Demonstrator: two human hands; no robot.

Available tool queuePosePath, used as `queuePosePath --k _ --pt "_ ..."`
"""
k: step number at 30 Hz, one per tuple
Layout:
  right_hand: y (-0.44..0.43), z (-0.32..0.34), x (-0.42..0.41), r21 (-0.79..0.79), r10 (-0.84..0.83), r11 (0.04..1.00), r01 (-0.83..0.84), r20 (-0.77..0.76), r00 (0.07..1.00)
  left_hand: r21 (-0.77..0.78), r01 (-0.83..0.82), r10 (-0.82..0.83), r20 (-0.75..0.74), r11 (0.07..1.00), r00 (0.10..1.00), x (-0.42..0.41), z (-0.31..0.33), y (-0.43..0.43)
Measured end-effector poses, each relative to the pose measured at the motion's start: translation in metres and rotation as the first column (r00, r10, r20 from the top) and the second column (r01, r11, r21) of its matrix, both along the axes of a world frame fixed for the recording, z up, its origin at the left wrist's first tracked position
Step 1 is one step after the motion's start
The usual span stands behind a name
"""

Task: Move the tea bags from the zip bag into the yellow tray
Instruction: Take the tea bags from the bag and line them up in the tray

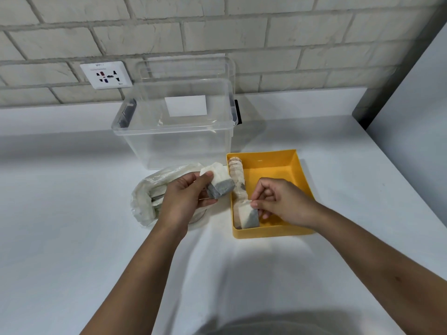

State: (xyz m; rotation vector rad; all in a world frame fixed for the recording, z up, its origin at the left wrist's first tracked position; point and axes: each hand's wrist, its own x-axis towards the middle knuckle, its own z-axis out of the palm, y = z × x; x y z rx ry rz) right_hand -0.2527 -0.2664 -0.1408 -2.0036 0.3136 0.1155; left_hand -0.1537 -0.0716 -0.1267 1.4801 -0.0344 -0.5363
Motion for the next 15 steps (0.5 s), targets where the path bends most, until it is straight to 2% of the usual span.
queuePosePath --k 6,12,15 --pt "0.009 -0.018 0.004 -0.018 0.036 0.999 -0.037 -0.085 0.996 0.016 0.02 -0.02 0.014 1.0 1.0 0.002 -0.003 -0.003" --pt "0.011 -0.023 0.007 -0.007 -0.016 1.0 0.015 -0.079 0.997 0.026 0.022 -0.023 0.014 0.999 1.0 0.004 -0.006 -0.002" --pt "0.011 -0.025 0.009 -0.151 0.043 0.987 -0.056 -0.088 0.995 0.039 0.031 -0.032 0.016 0.999 0.999 0.003 -0.008 -0.002"
